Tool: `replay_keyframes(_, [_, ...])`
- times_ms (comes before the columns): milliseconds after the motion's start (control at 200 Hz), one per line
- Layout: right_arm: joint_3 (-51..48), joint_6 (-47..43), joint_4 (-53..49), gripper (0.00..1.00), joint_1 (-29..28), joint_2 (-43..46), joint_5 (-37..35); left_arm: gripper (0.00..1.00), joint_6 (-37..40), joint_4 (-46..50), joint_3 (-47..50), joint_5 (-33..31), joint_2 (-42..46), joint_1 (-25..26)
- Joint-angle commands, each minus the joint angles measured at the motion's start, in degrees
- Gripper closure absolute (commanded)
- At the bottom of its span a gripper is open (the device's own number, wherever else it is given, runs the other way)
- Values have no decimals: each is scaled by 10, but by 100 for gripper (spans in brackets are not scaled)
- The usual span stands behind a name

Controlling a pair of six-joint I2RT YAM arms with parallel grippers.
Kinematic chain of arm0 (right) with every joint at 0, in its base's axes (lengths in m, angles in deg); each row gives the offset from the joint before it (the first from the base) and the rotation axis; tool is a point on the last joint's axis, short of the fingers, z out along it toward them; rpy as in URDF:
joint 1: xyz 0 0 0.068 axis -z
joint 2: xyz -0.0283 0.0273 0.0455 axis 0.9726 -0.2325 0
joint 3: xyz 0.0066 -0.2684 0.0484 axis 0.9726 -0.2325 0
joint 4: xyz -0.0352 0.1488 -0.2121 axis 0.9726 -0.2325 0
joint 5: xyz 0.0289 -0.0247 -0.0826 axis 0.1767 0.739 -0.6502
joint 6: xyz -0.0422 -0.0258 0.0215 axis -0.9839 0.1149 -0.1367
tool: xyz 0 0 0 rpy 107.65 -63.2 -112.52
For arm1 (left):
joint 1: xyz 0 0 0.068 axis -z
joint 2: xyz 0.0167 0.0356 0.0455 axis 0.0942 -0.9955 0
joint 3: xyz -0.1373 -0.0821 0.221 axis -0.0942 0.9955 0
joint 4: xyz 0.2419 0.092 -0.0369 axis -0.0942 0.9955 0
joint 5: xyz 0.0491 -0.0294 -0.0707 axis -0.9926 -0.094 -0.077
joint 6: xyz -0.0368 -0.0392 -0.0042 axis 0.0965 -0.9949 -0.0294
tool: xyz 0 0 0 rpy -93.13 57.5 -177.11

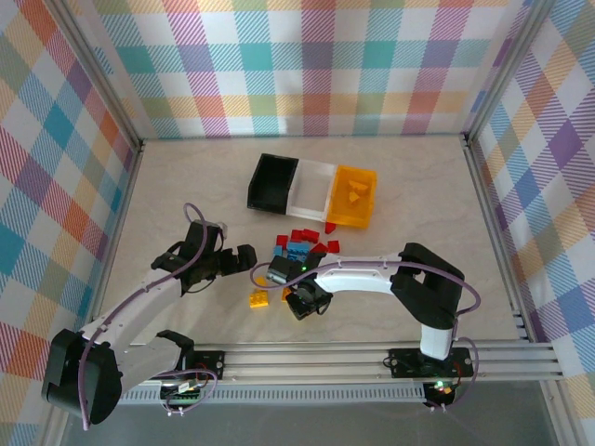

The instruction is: Sort the legos into containers by color

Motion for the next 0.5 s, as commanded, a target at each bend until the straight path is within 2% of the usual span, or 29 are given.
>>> replay_keyframes(0, [8,2,-16,58,2,6,-12,0,8,0,3,0,-1,-6])
replay_keyframes(220, [12,-4,-38,57,21,62,-19,0,8,0,-3,2,-7,-4])
replay_keyframes(330, [17,-30,-54,57,75,115,-27,0,9,0,-9,5,-11,-6])
replay_keyframes(495, [77,-107,-76,57,203,160,-35,0,8,-5,-12,9,-18,-7])
